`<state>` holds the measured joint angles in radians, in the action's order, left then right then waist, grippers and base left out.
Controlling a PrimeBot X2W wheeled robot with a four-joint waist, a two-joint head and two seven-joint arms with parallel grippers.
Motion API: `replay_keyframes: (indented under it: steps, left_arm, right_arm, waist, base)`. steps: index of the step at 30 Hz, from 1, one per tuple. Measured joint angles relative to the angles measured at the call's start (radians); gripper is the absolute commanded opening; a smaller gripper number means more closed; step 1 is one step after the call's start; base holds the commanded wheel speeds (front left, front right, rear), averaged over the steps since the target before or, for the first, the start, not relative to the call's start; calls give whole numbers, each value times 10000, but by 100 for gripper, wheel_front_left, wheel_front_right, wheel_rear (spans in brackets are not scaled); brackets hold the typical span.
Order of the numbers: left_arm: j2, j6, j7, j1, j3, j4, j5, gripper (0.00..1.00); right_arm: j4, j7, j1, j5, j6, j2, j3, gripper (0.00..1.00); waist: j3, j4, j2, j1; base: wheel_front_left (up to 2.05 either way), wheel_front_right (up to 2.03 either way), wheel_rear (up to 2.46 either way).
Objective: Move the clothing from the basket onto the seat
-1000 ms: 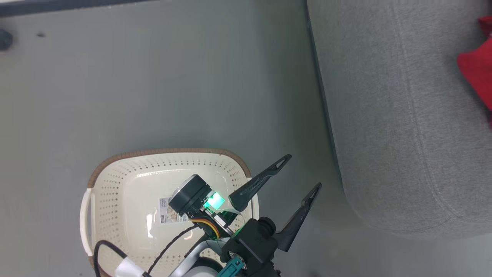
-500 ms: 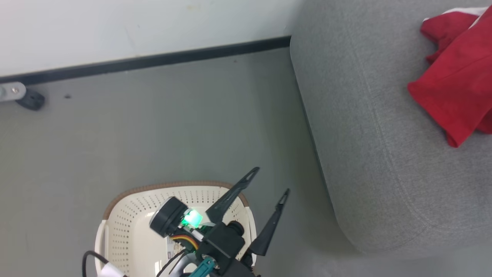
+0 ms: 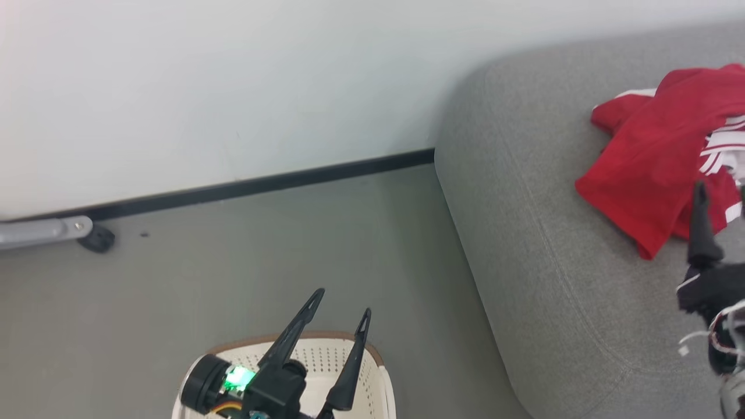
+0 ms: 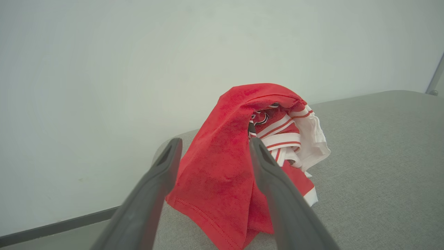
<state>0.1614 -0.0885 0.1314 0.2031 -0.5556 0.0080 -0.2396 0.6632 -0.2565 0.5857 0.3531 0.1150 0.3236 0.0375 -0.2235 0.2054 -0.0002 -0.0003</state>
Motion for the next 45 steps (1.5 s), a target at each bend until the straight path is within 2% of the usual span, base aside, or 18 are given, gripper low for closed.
replay_keyframes:
  steps: [6,13,20,31,45]
  left_arm:
    - [167,-140,77,-761,502,100,-153,100]
    - [288,-274,82,-1750,1582,105,-430,100]
    - [278,-347,82,-2316,2464,127,-587,100]
    - [23,-347,65,-2599,3860,769,-675,100]
    - [-403,-347,10,-2949,4433,1538,-677,100]
  right_arm:
    - [-1254,0,-1388,-297,0,-520,-295,100]
    - [-2943,0,-3184,-518,-4,-1158,-755,100]
    - [-4067,0,-4197,-608,-96,-1388,-932,100]
    - [-5032,0,-5271,-815,-284,-1655,-1166,100]
    - [-5645,0,-6420,-922,-721,-1726,-951,100]
  waist:
    - [880,-139,0,0]
    - [1871,-421,1,0]
    - [2343,-758,0,1]
    - [2610,-1008,2,3]
    - [2776,-1133,2,3]
  base:
    - [0,0,0]
    - [0,0,0]
    - [0,0,0]
    - [0,0,0]
    - [0,0,0]
